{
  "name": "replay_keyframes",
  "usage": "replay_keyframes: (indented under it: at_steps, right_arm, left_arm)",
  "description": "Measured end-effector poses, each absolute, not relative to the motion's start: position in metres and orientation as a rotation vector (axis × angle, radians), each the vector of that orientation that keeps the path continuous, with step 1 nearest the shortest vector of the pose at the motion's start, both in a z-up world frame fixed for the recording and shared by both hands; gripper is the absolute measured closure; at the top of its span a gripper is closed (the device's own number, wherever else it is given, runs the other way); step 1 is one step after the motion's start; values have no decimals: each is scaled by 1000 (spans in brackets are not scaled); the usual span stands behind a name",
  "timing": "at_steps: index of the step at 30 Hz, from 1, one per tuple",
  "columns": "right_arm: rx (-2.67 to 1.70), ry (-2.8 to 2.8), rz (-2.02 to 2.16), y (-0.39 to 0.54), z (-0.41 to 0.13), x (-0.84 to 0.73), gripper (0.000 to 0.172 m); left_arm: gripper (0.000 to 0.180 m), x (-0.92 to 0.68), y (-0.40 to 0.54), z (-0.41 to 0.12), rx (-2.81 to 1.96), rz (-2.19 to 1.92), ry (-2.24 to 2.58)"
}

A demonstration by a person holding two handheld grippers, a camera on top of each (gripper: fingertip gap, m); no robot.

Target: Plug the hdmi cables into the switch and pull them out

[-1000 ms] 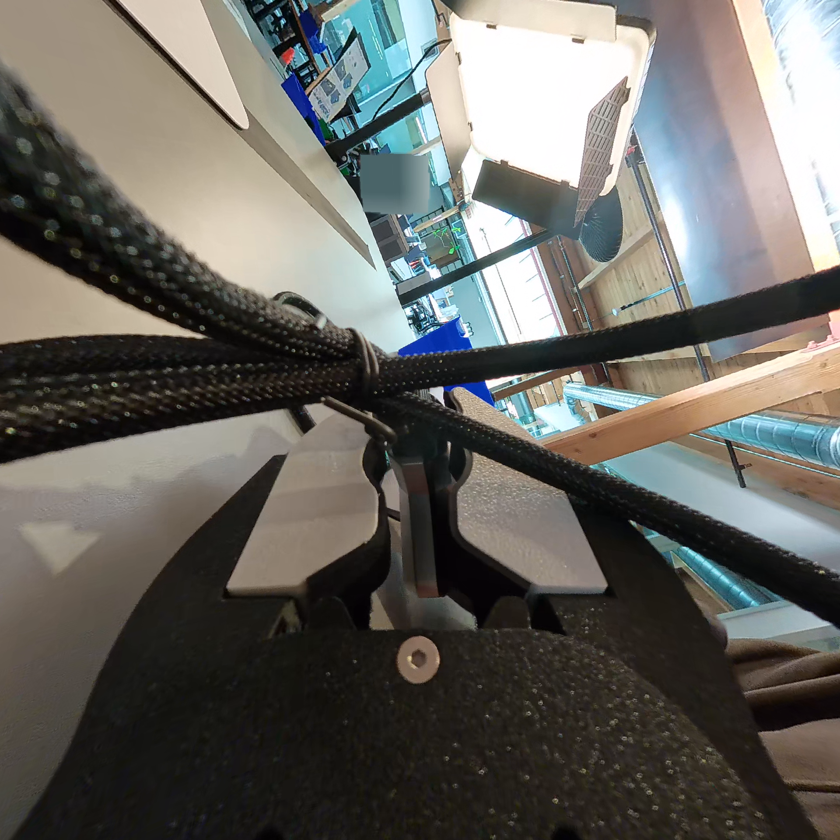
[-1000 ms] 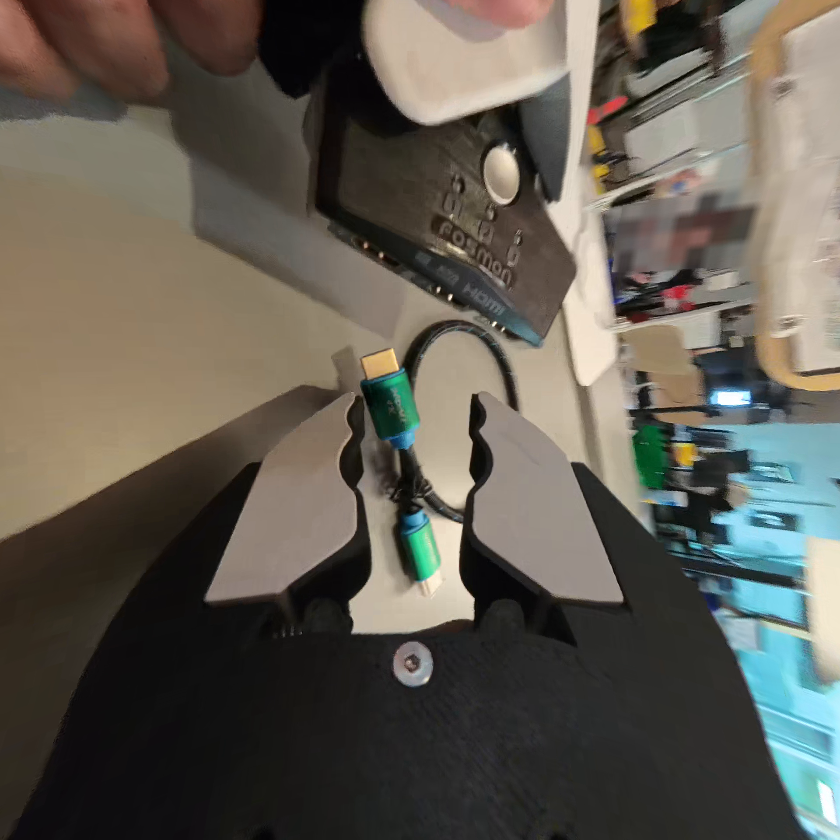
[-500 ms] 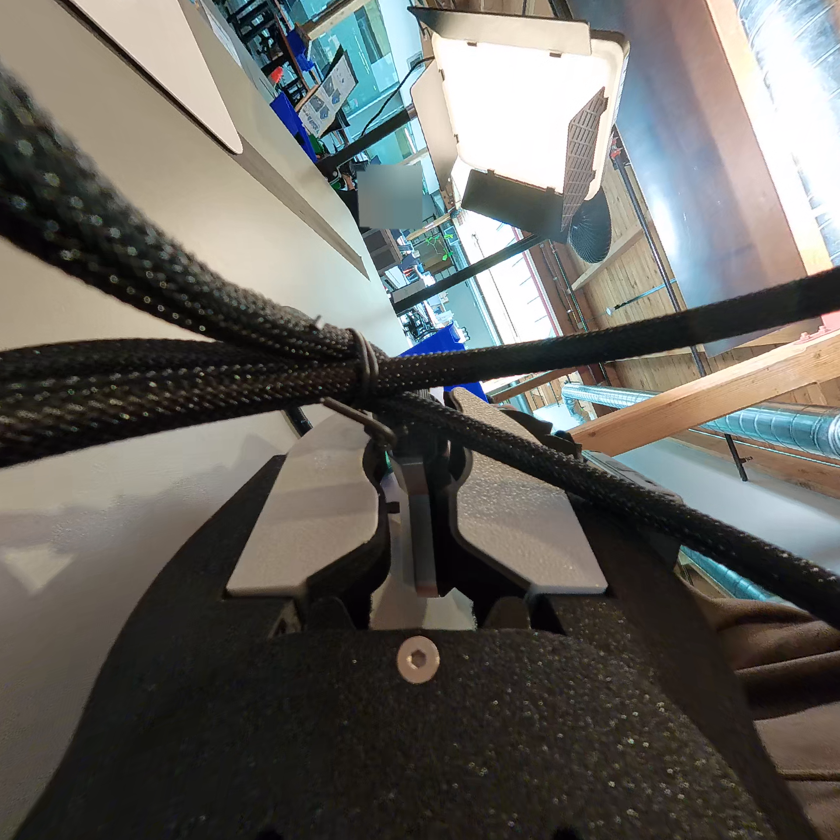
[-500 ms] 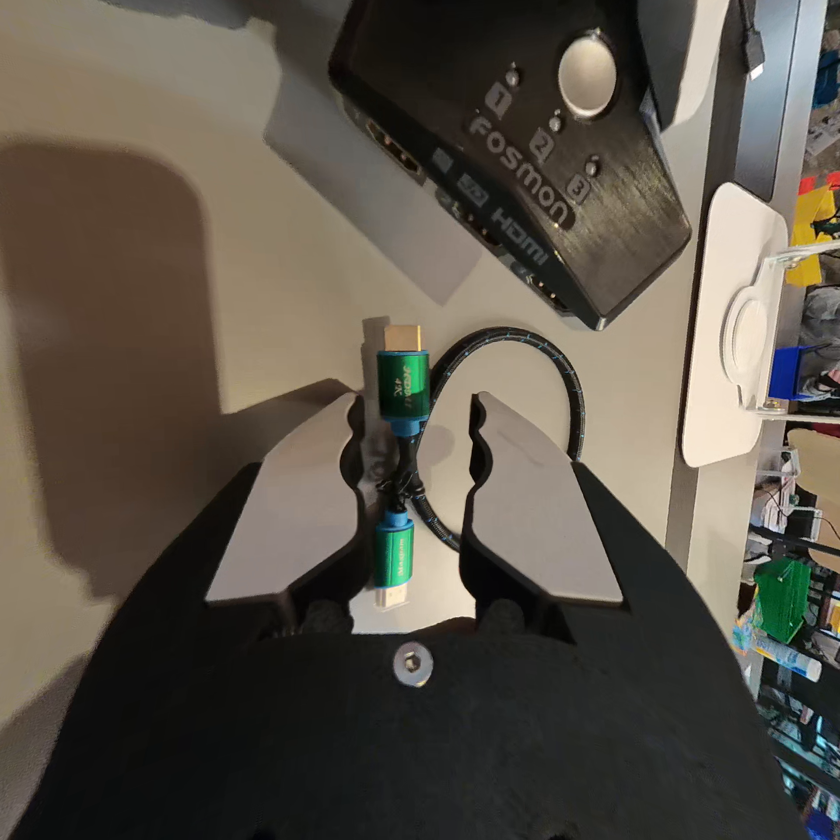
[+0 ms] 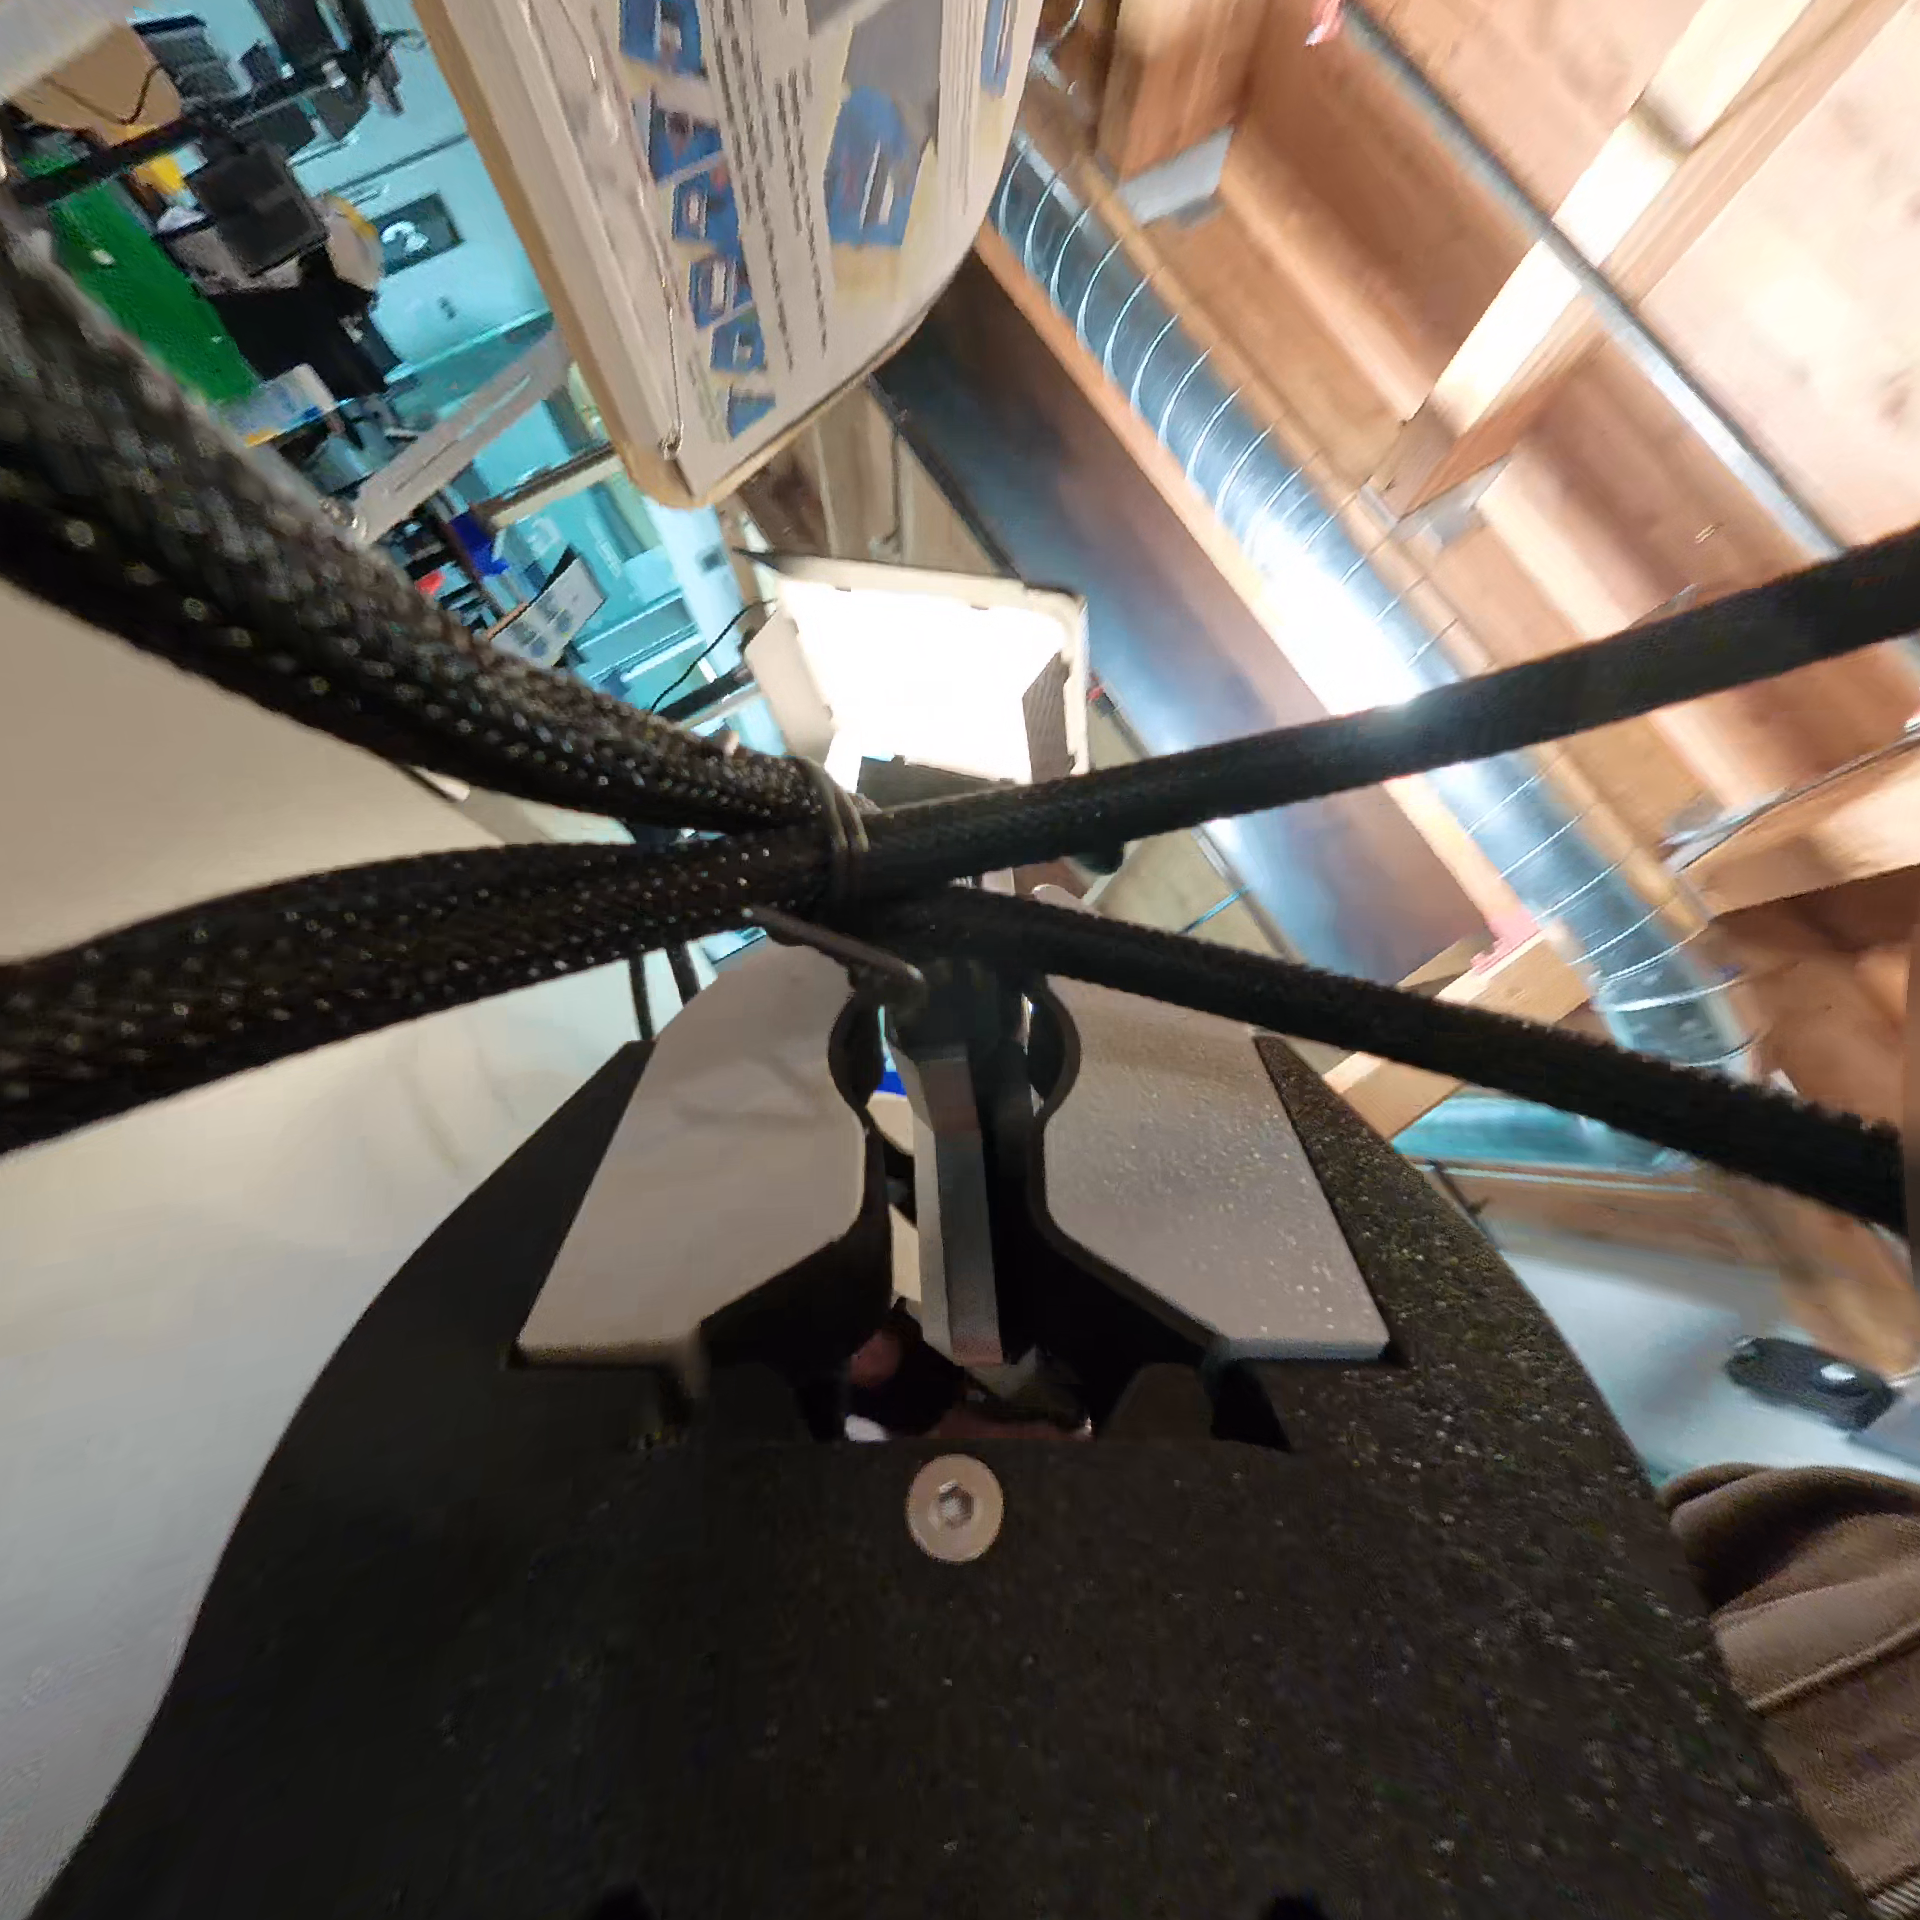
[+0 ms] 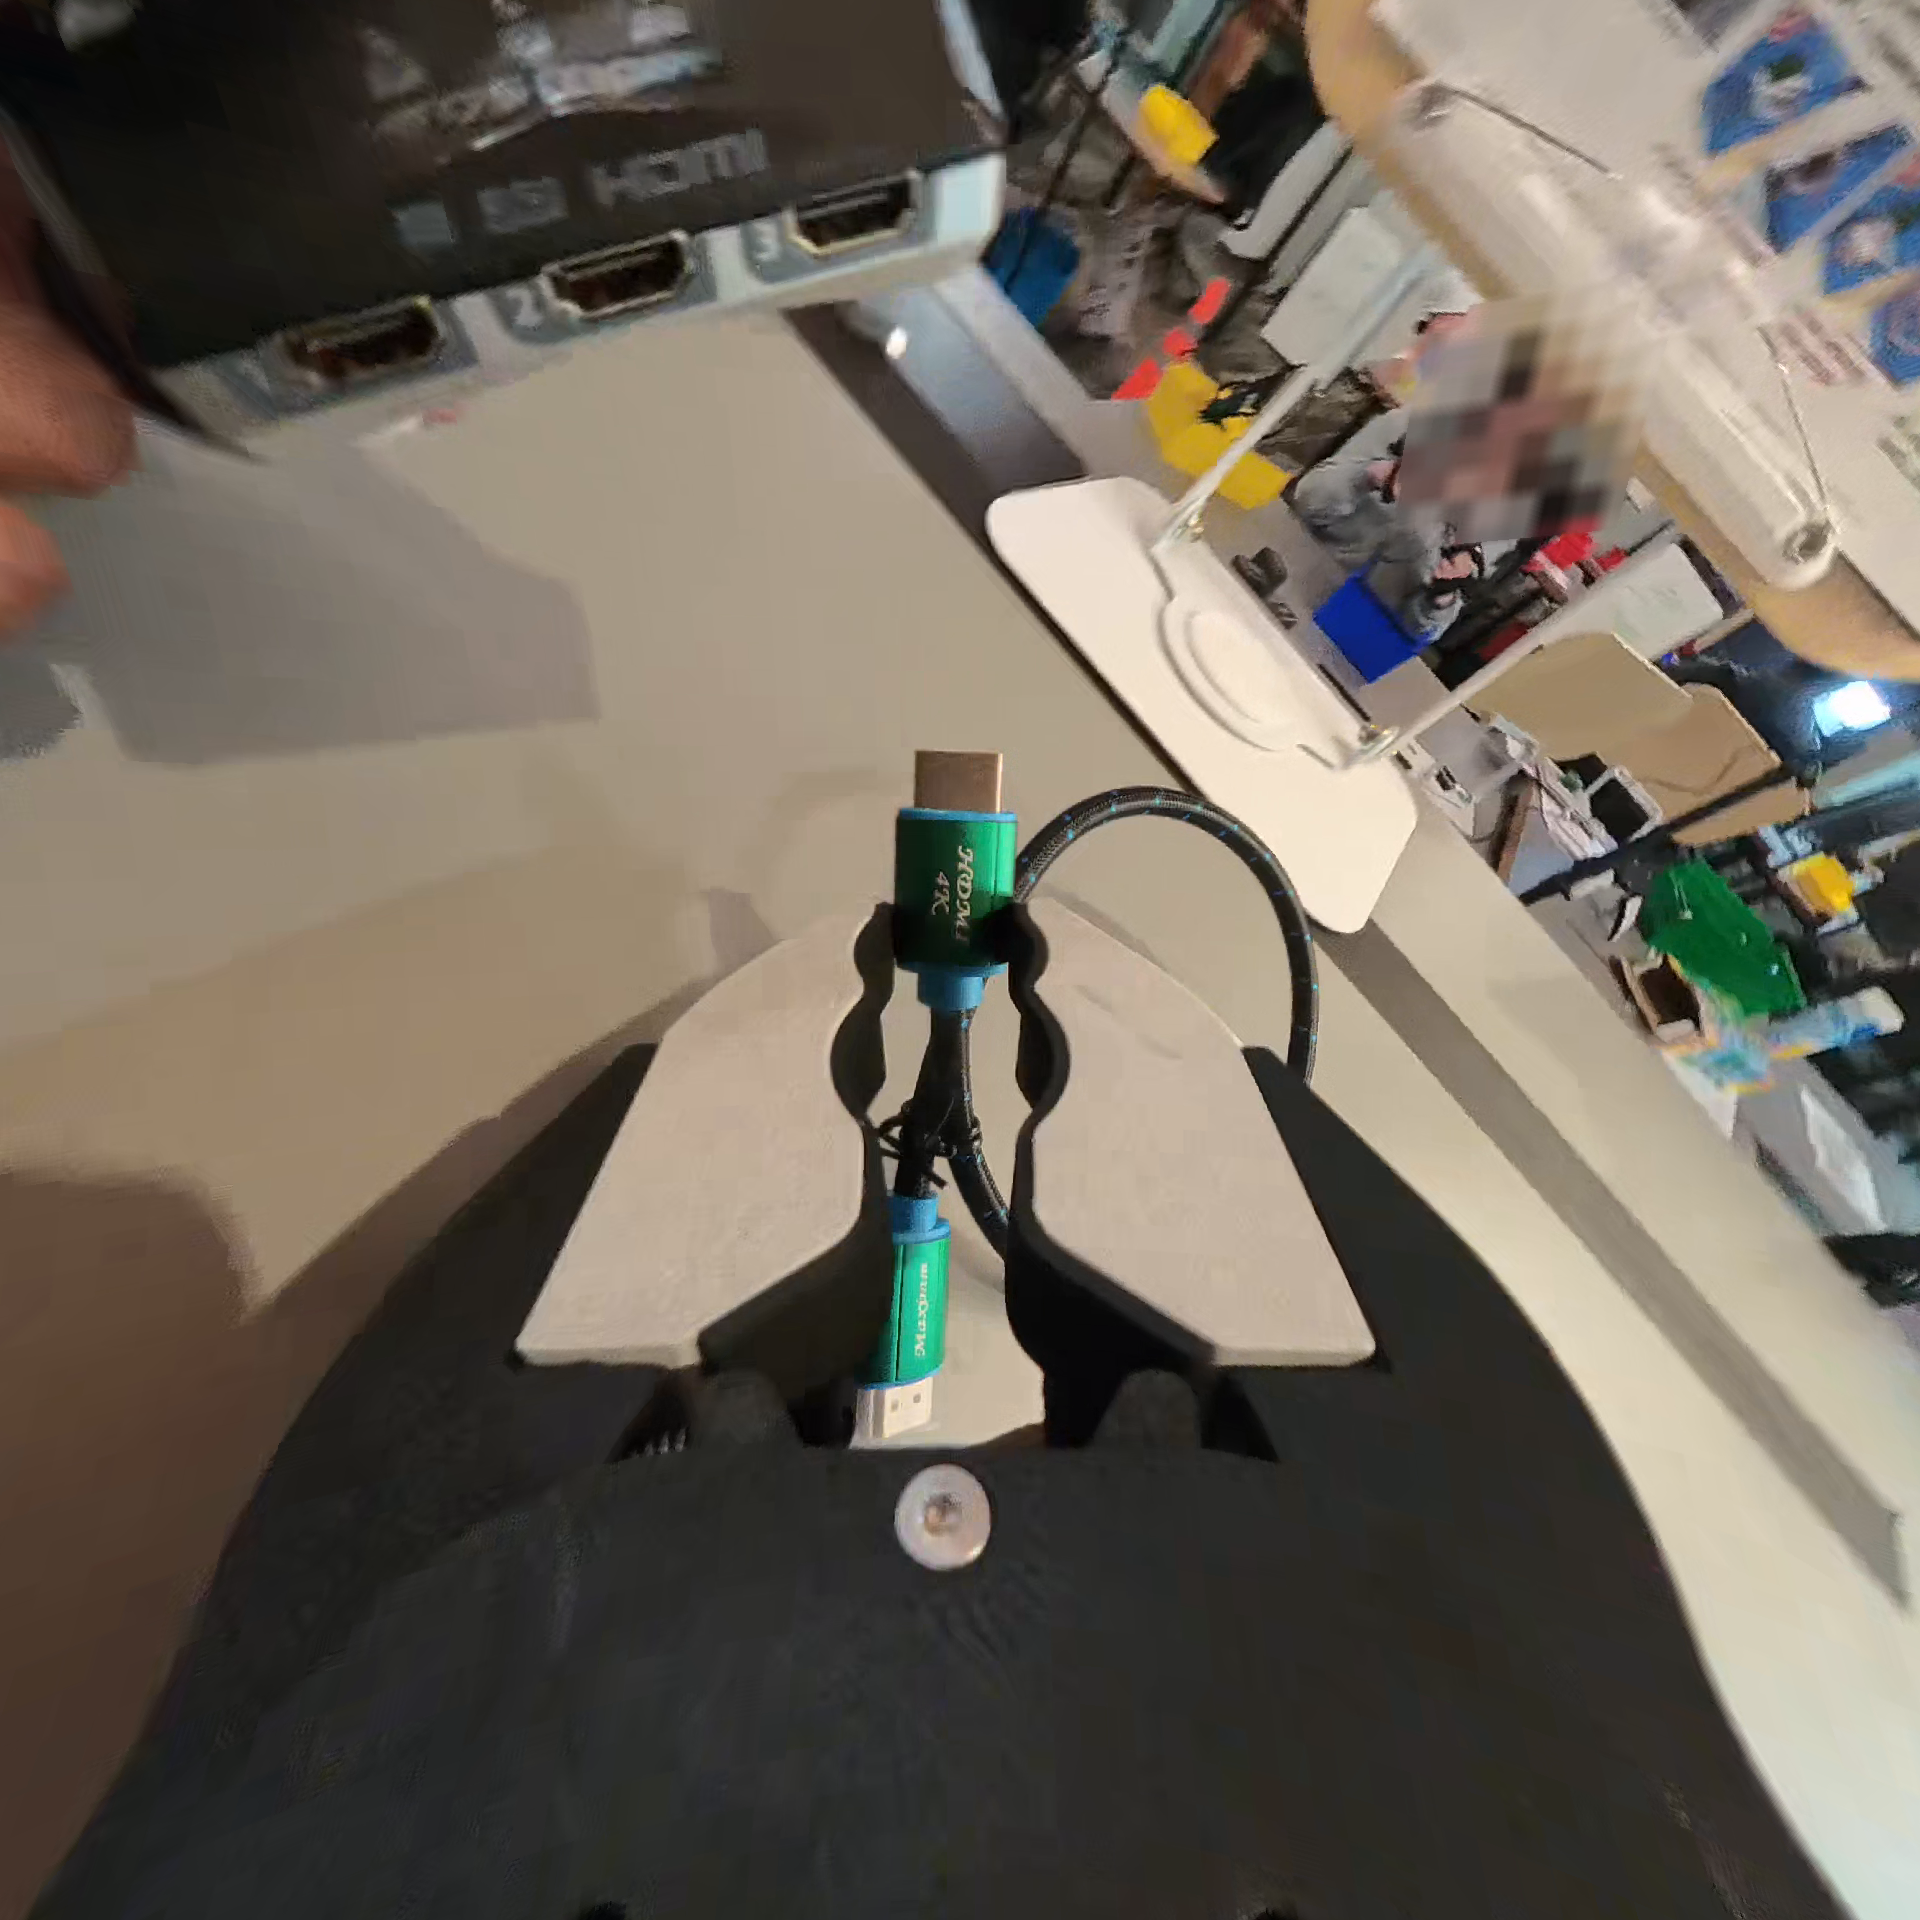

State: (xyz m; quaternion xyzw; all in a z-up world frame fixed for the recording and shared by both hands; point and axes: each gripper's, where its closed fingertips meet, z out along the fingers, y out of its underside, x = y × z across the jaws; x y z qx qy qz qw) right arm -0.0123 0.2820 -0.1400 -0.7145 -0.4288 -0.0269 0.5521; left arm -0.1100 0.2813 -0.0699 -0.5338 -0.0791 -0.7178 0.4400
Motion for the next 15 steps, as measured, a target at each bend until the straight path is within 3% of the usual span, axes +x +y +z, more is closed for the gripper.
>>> replay_keyframes:
  at_steps: [8, 15]
  right_arm:
    - [-1624, -995, -70, 277, -124, -28, 151]
    - [-1673, -1017, -10, 273, -135, -22, 151]
  left_arm:
    - [158, -110, 297, -74, -1350, -1827, -184]
    - [157, -81, 292, -92, -1663, -1447, 238]
